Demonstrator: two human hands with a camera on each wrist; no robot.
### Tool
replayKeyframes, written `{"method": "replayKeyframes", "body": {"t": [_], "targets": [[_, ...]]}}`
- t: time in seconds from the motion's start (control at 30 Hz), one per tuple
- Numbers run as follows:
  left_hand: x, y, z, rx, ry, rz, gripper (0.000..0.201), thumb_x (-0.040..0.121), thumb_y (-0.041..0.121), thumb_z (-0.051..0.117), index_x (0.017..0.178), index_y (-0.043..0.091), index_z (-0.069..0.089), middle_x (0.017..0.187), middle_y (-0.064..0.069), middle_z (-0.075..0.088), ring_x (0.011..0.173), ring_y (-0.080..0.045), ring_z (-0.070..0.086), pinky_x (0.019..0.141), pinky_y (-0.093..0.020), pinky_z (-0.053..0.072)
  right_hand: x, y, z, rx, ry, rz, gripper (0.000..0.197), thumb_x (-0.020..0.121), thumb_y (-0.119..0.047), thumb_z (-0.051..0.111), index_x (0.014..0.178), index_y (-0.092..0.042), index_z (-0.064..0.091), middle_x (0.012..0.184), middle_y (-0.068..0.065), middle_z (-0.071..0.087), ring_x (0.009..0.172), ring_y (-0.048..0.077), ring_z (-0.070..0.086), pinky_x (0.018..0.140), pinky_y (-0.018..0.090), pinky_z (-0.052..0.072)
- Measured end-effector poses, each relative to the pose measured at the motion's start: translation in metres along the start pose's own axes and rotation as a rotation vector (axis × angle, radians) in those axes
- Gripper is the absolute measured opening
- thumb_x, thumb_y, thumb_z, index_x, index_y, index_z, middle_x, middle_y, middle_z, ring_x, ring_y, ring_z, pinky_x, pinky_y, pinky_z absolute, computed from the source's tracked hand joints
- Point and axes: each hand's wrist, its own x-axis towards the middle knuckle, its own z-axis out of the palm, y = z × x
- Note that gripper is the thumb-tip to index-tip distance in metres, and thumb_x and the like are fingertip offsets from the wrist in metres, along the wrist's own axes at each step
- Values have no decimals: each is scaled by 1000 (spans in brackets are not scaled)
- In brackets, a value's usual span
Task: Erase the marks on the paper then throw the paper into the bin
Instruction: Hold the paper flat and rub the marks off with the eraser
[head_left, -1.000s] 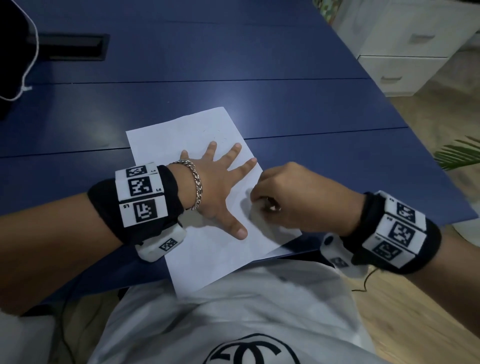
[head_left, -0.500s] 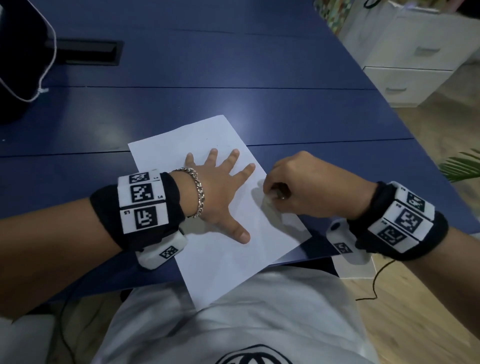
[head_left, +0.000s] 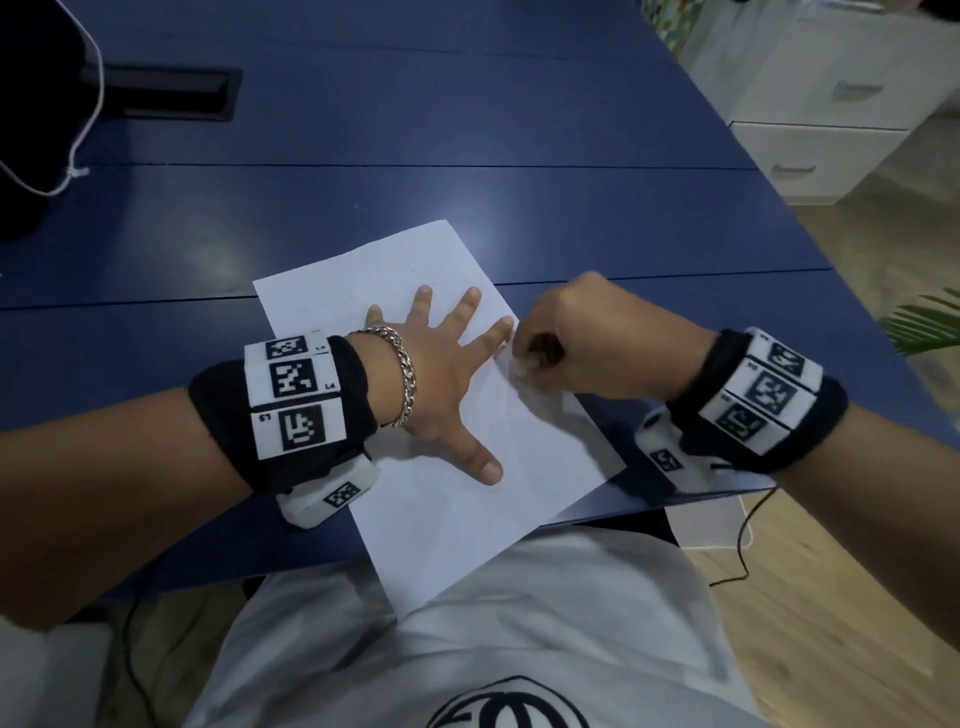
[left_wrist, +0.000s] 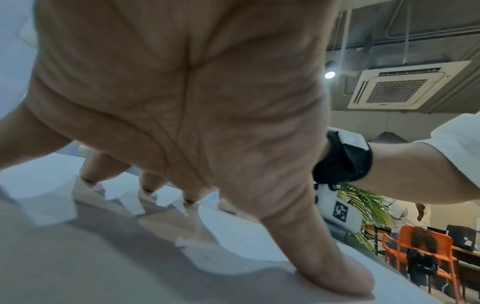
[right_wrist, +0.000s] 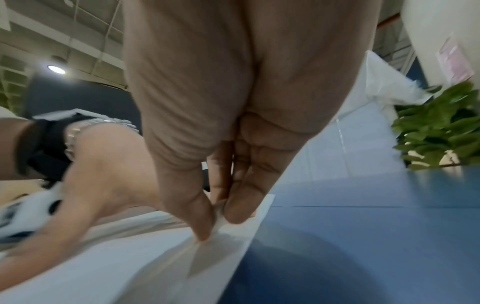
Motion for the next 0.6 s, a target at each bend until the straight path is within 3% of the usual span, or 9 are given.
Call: {"method": "replayKeyframes", "body": {"t": [0.07,0.2,0.3,0.4,0.5,0.6], "targets": [[-1,0,-1,3,-4,-1,158,45,105,63,152,47,-37,164,5,-44,155,-46,-27,118,-80,11,-2,-5,5,-19,10,0,4,83,-23,71,79,-24,71,73,-6,65,62,11,56,61,31,51],[-1,1,-1,18,-6,-11,157,47,104,62,153,46,-38,165,4,-44,155,-47,-27,118,-79,12,-12,-20,6,27,-164,-89,3,82,-27,72,84,-28,74,74,-9,68,66,10,60,63,29,53],[-1,1,0,7,-2,-10,158,44,105,62,152,47,-38,164,5,-44,155,-46,-27,118,-79,11,-3,-3,-4,15,-96,-25,7,84,-28,77,91,-26,79,78,-11,70,67,5,61,67,25,54],[-1,0,1,-3,0,-10,158,44,105,63,152,47,-37,165,5,-43,155,-46,-27,118,-79,10,-4,-1,0,17,-17,5,4,82,-23,75,86,-23,77,76,-7,69,66,9,61,67,34,57],[-1,0,1,-8,-3,-8,159,44,104,64,153,47,-36,165,4,-43,155,-46,-27,117,-80,10,-19,-15,11,27,-115,-72,3,82,-27,72,80,-24,73,74,-5,67,65,12,60,61,28,51],[0,1,0,4,-5,-8,159,44,105,63,153,46,-37,165,4,-43,155,-46,-26,117,-80,12,-19,-1,4,61,-82,6,6,85,-29,76,91,-27,78,83,-10,71,71,8,63,66,22,51]]}}
